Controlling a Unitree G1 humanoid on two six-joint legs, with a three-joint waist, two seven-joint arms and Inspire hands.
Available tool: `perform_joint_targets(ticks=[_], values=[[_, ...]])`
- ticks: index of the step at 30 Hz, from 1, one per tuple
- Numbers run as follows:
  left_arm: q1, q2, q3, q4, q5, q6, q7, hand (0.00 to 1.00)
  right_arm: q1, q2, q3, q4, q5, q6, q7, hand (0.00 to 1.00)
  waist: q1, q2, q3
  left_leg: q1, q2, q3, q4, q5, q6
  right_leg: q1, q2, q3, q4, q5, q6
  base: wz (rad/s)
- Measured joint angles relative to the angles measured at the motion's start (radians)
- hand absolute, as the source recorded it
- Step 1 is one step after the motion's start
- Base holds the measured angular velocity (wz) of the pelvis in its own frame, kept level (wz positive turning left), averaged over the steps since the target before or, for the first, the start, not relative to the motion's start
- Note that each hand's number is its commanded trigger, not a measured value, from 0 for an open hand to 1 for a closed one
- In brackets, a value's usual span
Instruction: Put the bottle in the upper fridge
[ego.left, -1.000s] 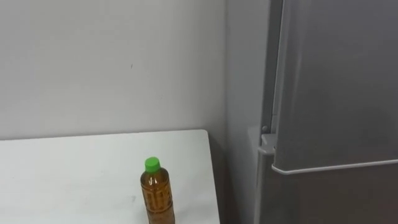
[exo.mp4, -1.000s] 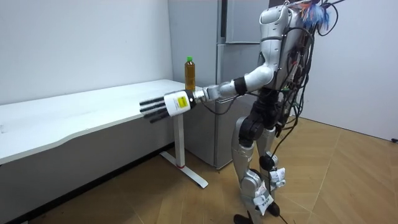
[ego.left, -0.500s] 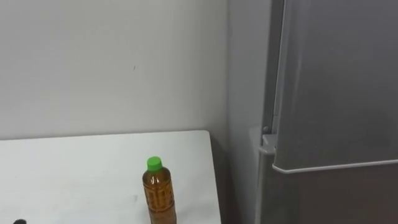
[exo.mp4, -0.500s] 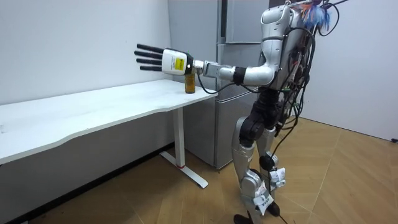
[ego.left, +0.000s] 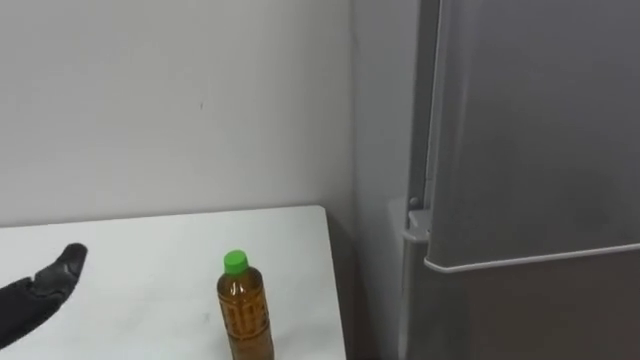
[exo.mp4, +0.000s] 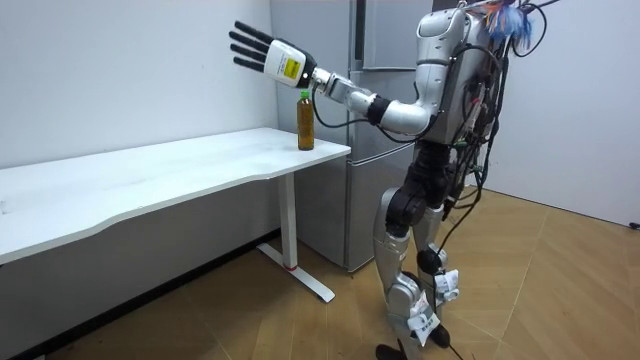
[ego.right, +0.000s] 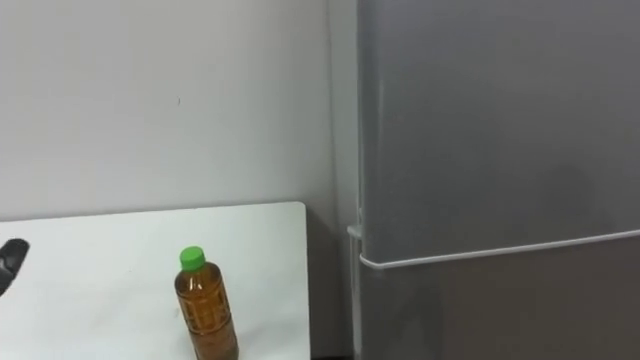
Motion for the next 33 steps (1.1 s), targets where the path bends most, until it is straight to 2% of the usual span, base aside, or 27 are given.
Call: perform_joint_targets(ticks=[7,11,18,24,31,33], values=[[-0.069,-0.001,-0.048,-0.013,-0.002,0.002,-0.128,0.00,-0.004,0.005,0.012,0.000,-0.001,0.000,-0.005,0.00,-0.025,-0.005,-0.0008,0.001,0.000,0.009,-0.003,0.000,0.000,-0.006,0.002,0.016,-0.013,0.000,0.000,-0.04],[-0.119,-0.002,-0.088,-0.017,-0.081,0.003,-0.191,0.00,-0.007,0.005,0.030,0.000,0.002,0.000,-0.009,0.00,-0.026,-0.008,-0.0009,0.000,-0.001,0.012,-0.002,0.000,0.000,-0.012,0.001,0.022,-0.014,0.000,0.000,-0.03],[-0.166,-0.002,-0.162,-0.034,-0.142,0.019,-0.277,0.00,-0.032,0.007,0.050,0.001,0.012,0.000,-0.013,0.00,-0.037,-0.009,-0.0003,-0.002,-0.001,0.012,-0.006,0.000,0.000,-0.016,0.002,0.025,-0.017,0.000,0.000,0.00],[-0.214,-0.002,-0.175,-0.034,-0.166,0.046,-0.326,0.00,-0.058,0.010,0.067,0.033,0.013,0.000,-0.022,0.00,-0.046,-0.012,0.0019,0.000,0.000,0.013,-0.008,0.000,0.000,-0.020,0.003,0.034,-0.015,0.000,0.000,-0.04],[-0.221,0.001,-0.215,-0.034,-0.217,0.058,-0.351,0.00,-0.075,0.004,0.068,0.061,0.012,0.005,-0.019,0.00,-0.065,-0.006,-0.0024,0.002,0.000,0.012,-0.007,0.000,0.000,-0.013,0.004,0.030,-0.013,0.001,0.000,0.00],[-0.221,0.000,-0.236,-0.036,-0.220,0.073,-0.359,0.00,-0.080,0.002,0.069,0.061,0.009,0.010,-0.016,0.00,-0.076,-0.002,-0.0042,0.003,0.000,0.013,-0.006,0.000,0.000,-0.010,0.004,0.031,-0.012,0.001,0.000,0.00]])
